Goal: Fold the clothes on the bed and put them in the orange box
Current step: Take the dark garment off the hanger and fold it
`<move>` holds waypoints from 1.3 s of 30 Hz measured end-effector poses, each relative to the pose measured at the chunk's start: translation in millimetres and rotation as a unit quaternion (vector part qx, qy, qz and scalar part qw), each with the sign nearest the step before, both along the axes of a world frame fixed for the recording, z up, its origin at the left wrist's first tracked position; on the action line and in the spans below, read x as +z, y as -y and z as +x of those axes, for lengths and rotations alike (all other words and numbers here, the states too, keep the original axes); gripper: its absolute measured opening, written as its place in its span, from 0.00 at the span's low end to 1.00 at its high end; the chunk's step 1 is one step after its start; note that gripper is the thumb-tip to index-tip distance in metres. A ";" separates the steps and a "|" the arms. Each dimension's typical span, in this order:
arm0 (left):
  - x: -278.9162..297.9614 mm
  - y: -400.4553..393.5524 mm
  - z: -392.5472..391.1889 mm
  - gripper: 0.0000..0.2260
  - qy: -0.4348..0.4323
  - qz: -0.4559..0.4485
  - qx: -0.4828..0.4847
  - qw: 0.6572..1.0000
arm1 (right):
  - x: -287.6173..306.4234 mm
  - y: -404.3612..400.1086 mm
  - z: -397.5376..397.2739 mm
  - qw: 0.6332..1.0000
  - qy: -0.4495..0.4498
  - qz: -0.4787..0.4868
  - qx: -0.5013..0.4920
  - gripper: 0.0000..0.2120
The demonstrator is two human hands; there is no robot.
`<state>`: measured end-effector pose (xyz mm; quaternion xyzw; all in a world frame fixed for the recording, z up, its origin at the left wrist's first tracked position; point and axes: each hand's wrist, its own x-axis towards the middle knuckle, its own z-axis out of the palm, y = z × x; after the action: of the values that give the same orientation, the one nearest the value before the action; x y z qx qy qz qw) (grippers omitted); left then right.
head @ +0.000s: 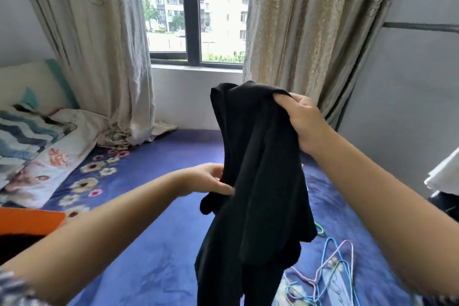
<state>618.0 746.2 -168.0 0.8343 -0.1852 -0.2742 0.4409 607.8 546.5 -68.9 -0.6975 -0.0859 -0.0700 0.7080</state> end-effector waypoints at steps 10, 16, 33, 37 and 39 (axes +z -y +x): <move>-20.7 21.8 26.3 0.08 0.049 -0.092 0.117 0.988 | 6.2 91.6 -10.7 0.989 -0.016 0.025 -0.142 0.03; 44.9 17.7 39.1 0.10 0.234 -0.044 0.173 0.956 | -20.3 135.0 -27.6 0.973 -0.137 -0.163 -0.089 0.05; 71.2 -95.5 -8.8 0.05 0.359 0.062 0.353 0.862 | -19.3 82.2 -45.8 0.981 -0.033 -0.189 0.014 0.06; 45.1 -129.1 -27.6 0.14 0.291 -0.103 0.396 0.865 | -21.1 58.7 -55.2 0.987 -0.034 -0.153 0.035 0.06; 40.9 -137.4 -39.9 0.15 0.295 -0.133 0.445 0.835 | -23.2 45.1 -65.8 0.988 -0.031 -0.141 0.046 0.07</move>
<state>578.1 883.6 -127.1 0.8013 0.0505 0.2378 0.5466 542.0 501.4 -92.1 -0.7872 -0.1048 -0.0026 0.6078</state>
